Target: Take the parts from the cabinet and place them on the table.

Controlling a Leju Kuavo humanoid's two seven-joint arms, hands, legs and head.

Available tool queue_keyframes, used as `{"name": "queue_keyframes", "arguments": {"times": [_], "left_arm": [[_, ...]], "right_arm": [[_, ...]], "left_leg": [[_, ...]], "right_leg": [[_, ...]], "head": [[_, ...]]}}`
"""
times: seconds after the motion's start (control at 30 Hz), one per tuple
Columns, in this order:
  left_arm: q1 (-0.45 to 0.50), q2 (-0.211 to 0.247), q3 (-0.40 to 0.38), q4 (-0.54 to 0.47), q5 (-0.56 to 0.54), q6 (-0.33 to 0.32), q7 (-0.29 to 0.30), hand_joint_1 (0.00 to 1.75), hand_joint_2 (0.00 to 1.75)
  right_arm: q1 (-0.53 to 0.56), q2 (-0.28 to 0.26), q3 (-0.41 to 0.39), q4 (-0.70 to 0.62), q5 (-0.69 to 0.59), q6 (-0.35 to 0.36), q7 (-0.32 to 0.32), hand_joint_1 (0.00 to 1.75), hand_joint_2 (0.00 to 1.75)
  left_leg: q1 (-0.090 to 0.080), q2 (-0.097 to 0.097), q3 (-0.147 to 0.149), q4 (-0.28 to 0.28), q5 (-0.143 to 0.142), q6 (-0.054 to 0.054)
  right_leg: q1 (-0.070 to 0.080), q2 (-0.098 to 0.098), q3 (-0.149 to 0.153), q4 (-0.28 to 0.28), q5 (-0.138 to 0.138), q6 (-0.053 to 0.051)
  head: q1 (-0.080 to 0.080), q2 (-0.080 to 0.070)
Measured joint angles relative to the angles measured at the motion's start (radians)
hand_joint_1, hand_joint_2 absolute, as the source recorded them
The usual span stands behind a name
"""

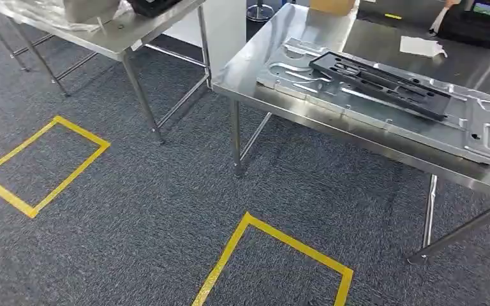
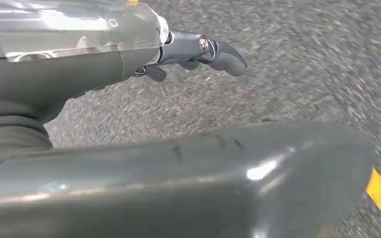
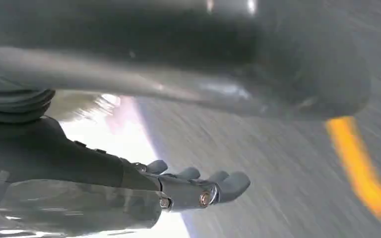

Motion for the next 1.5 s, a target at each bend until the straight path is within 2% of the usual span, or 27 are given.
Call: {"name": "queue_keyframes", "arguments": {"times": [0.07, 0.13, 0.2, 0.23, 0.33, 0.37, 0.43, 0.5, 0.53, 0.57, 0.63, 0.67, 0.7, 0.83, 0.87, 0.93, 1.0, 1.03, 1.07, 1.13, 1.17, 1.2, 1.23, 1.33, 1.37, 1.43, 1.5], "left_arm": [[0.004, 0.0, -0.002, 0.0, 0.0, 0.002, 0.005, 0.0, 0.0], [0.004, 0.0, -0.008, 0.0, 0.0, 0.003, 0.019, 0.0, 0.0], [-0.003, 0.001, -0.017, 0.0, 0.0, 0.003, 0.032, 0.0, 0.0], [-0.004, 0.002, -0.023, 0.0, 0.0, 0.003, 0.036, 0.0, 0.0], [0.0, 0.003, -0.027, 0.0, 0.0, 0.003, 0.041, 0.0, 0.0], [0.0, 0.003, -0.03, 0.0, 0.0, 0.003, 0.043, 0.0, 0.0], [-0.002, 0.003, -0.036, 0.0, -0.001, 0.002, 0.045, 0.0, 0.0], [-0.003, 0.004, -0.045, 0.0, -0.001, 0.0, 0.043, 0.0, 0.0], [-0.002, 0.004, -0.048, 0.0, -0.001, -0.001, 0.038, 0.0, 0.0], [-0.001, 0.004, -0.05, 0.0, -0.001, -0.002, 0.031, 0.0, 0.0], [0.0, 0.004, -0.051, 0.0, -0.001, -0.004, 0.021, 0.0, 0.0], [-0.002, 0.004, -0.051, 0.0, -0.001, -0.003, 0.017, 0.0, 0.0], [-0.004, 0.003, -0.051, 0.0, 0.0, 0.001, 0.015, 0.0, 0.0], [-0.003, 0.002, -0.05, 0.0, 0.0, 0.025, 0.008, 0.0, 0.0], [-0.001, 0.002, -0.049, 0.0, 0.0, 0.035, 0.006, 0.0, 0.0], [-0.005, -0.001, -0.045, 0.0, 0.0, 0.048, 0.003, 0.0, 0.0], [-0.006, -0.002, -0.043, 0.0, 0.0, 0.055, 0.003, 0.0, 0.0], [-0.005, -0.002, -0.039, 0.0, 0.0, 0.064, 0.01, 0.0, 0.0], [-0.003, -0.003, -0.032, 0.0, 0.0, 0.073, 0.022, 0.0, 0.0], [-0.001, -0.003, -0.018, 0.0, 0.0, 0.096, 0.049, 0.0, 0.0], [-0.002, -0.004, -0.011, 0.0, 0.0, 0.108, 0.061, 0.0, 0.0], [-0.005, -0.008, -0.005, 0.0, 0.0, 0.119, 0.072, 0.0, 0.0], [-0.008, -0.011, 0.004, 0.0, 0.0, 0.129, 0.081, 0.0, 0.0], [-0.002, -0.017, 0.021, 0.0, 0.0, 0.163, 0.085, 0.0, 0.0], [-0.002, -0.021, 0.03, 0.0, 0.0, 0.172, 0.082, 0.0, 0.0], [-0.004, -0.027, 0.038, 0.0, 0.0, 0.187, 0.072, 0.0, 0.0], [-0.007, -0.035, 0.047, 0.0, 0.0, 0.196, 0.068, 0.0, 0.0]], "right_arm": [[0.01, -0.008, -0.02, 0.037, -0.009, 0.021, 0.02, 0.0, 0.0], [0.007, -0.009, -0.048, 0.066, -0.049, 0.086, 0.094, 0.0, 0.0], [0.011, -0.011, -0.092, 0.082, -0.103, 0.14, 0.164, 0.0, 0.0], [0.013, -0.011, -0.114, 0.089, -0.12, 0.15, 0.178, 0.0, 0.0], [0.009, -0.013, -0.151, 0.096, -0.135, 0.161, 0.185, 0.0, 0.0], [0.008, -0.013, -0.158, 0.097, -0.138, 0.161, 0.185, 0.0, 0.0], [0.009, -0.015, -0.177, 0.103, -0.145, 0.161, 0.171, 0.0, 0.0], [0.015, -0.016, -0.198, 0.109, -0.146, 0.153, 0.131, 0.0, 0.0], [0.017, -0.015, -0.204, 0.11, -0.145, 0.15, 0.107, 0.0, 0.0], [0.018, -0.015, -0.209, 0.112, -0.14, 0.146, 0.072, 0.0, 0.0], [0.017, -0.015, -0.216, 0.114, -0.129, 0.14, 0.02, 0.0, 0.0], [0.015, -0.014, -0.216, 0.115, -0.12, 0.139, 0.001, 0.0, 0.0], [0.015, -0.014, -0.216, 0.117, -0.11, 0.139, -0.009, 0.0, 0.0], [0.0, -0.005, -0.215, 0.12, -0.076, 0.144, -0.016, 0.0, 0.0], [-0.002, 0.005, -0.212, 0.12, -0.063, 0.148, -0.016, 0.0, 0.0], [0.001, 0.005, -0.208, 0.12, -0.049, 0.154, -0.014, 0.0, 0.0], [0.002, 0.005, -0.206, 0.125, -0.037, 0.159, -0.008, 0.0, 0.0], [0.002, 0.005, -0.204, 0.127, -0.028, 0.166, -0.003, 0.0, 0.0], [0.001, 0.006, -0.2, 0.127, -0.019, 0.175, 0.005, 0.0, 0.0], [-0.004, 0.009, -0.188, 0.128, 0.003, 0.197, 0.028, 0.0, 0.0], [-0.006, 0.011, -0.183, 0.129, 0.01, 0.205, 0.038, 0.0, 0.0], [-0.007, 0.011, -0.179, 0.129, 0.018, 0.211, 0.045, 0.0, 0.0], [-0.01, 0.011, -0.174, 0.129, 0.026, 0.215, 0.05, 0.0, 0.0], [-0.028, 0.015, -0.156, 0.129, 0.053, 0.225, 0.051, 0.0, 0.0], [-0.032, 0.017, -0.151, 0.129, 0.06, 0.227, 0.05, 0.0, 0.0], [-0.036, 0.021, -0.139, 0.129, 0.076, 0.23, 0.047, 0.0, 0.0], [-0.038, 0.027, -0.13, 0.129, 0.088, 0.234, 0.047, 0.0, 0.0]], "left_leg": [[0.011, 0.007, 0.005, 0.06, 0.024, -0.011], [0.016, 0.018, 0.112, -0.072, 0.07, -0.014], [0.008, 0.088, 0.238, -0.25, 0.05, -0.008], [0.0, 0.077, 0.23, -0.248, 0.058, 0.01], [-0.002, 0.053, 0.216, -0.261, 0.056, 0.034], [0.006, 0.044, 0.224, -0.272, 0.066, 0.046], [0.004, 0.028, 0.212, -0.274, 0.077, 0.061], [-0.002, 0.003, 0.202, -0.271, 0.083, 0.067], [-0.004, -0.011, 0.198, -0.269, 0.085, 0.067], [-0.006, -0.027, 0.196, -0.266, 0.086, 0.066], [-0.008, -0.054, 0.195, -0.261, 0.087, 0.064], [-0.008, -0.066, 0.195, -0.259, 0.088, 0.063], [-0.011, -0.073, 0.191, -0.256, 0.09, 0.058], [-0.008, -0.114, 0.174, -0.259, 0.103, 0.031], [-0.008, -0.086, 0.17, -0.243, 0.096, 0.031], [-0.008, -0.02, 0.123, -0.148, 0.024, 0.023], [-0.001, -0.006, 0.052, 0.014, -0.053, 0.013], [0.003, -0.003, 0.034, 0.062, -0.063, 0.009], [0.006, 0.001, 0.04, 0.057, -0.05, 0.006], [0.011, 0.016, 0.125, -0.09, 0.027, 0.003], [0.011, 0.043, 0.181, -0.186, 0.062, 0.004], [0.006, 0.101, 0.207, -0.243, 0.055, 0.006], [0.0, 0.088, 0.208, -0.247, 0.059, 0.021], [-0.006, 0.055, 0.194, -0.247, 0.062, 0.038], [0.001, 0.045, 0.202, -0.256, 0.069, 0.049], [0.0, 0.025, 0.197, -0.257, 0.075, 0.059], [-0.004, -0.001, 0.192, -0.256, 0.078, 0.063]], "right_leg": [[-0.002, -0.024, -0.02, 0.008, 0.007, 0.006], [-0.004, -0.041, -0.029, 0.016, 0.009, 0.011], [0.0, -0.061, -0.031, 0.024, 0.005, 0.024], [0.002, -0.07, -0.029, 0.025, 0.006, 0.032], [0.004, -0.095, -0.025, 0.025, 0.008, 0.051], [-0.001, -0.084, -0.026, 0.028, 0.001, 0.058], [-0.007, 0.011, -0.073, 0.133, -0.078, 0.065], [-0.009, 0.036, -0.151, 0.3, -0.151, 0.068], [-0.009, 0.038, -0.171, 0.339, -0.154, 0.068], [-0.009, 0.039, -0.169, 0.33, -0.131, 0.066], [-0.009, 0.05, -0.109, 0.197, -0.04, 0.059], [-0.009, 0.081, -0.063, 0.098, 0.008, 0.052], [-0.008, 0.129, -0.045, 0.051, 0.004, 0.045], [-0.004, 0.092, -0.047, 0.037, 0.014, 0.032], [-0.015, 0.073, -0.045, 0.026, 0.024, 0.023], [-0.013, 0.05, -0.047, 0.023, 0.026, 0.011], [-0.01, 0.019, -0.05, 0.024, 0.026, 0.011], [-0.01, 0.005, -0.051, 0.025, 0.025, 0.012], [-0.01, -0.006, -0.051, 0.026, 0.025, 0.013], [-0.012, -0.031, -0.047, 0.029, 0.02, 0.02], [-0.012, -0.041, -0.044, 0.032, 0.016, 0.026], [-0.007, -0.049, -0.044, 0.035, 0.012, 0.032], [-0.002, -0.058, -0.045, 0.04, 0.007, 0.041], [-0.003, -0.086, -0.04, 0.037, 0.008, 0.057], [-0.008, -0.078, -0.04, 0.041, 0.0, 0.065], [-0.012, 0.01, -0.08, 0.137, -0.072, 0.067], [-0.011, 0.034, -0.157, 0.296, -0.143, 0.067]], "head": [[0.0, 0.0], [0.0, 0.0], [0.0, 0.0], [0.003, 0.0], [0.003, 0.0], [0.003, 0.0], [0.003, 0.0], [0.003, 0.0], [0.003, 0.0], [0.003, 0.0], [0.003, 0.0], [0.003, 0.0], [0.003, 0.0], [0.003, 0.0], [0.003, 0.0], [0.002, 0.0], [0.002, 0.0], [0.002, 0.0], [0.002, 0.0], [0.002, 0.0], [0.002, 0.0], [0.002, 0.0], [0.003, 0.0], [0.003, 0.0], [0.003, 0.0], [0.004, 0.0], [0.003, 0.0]]}}
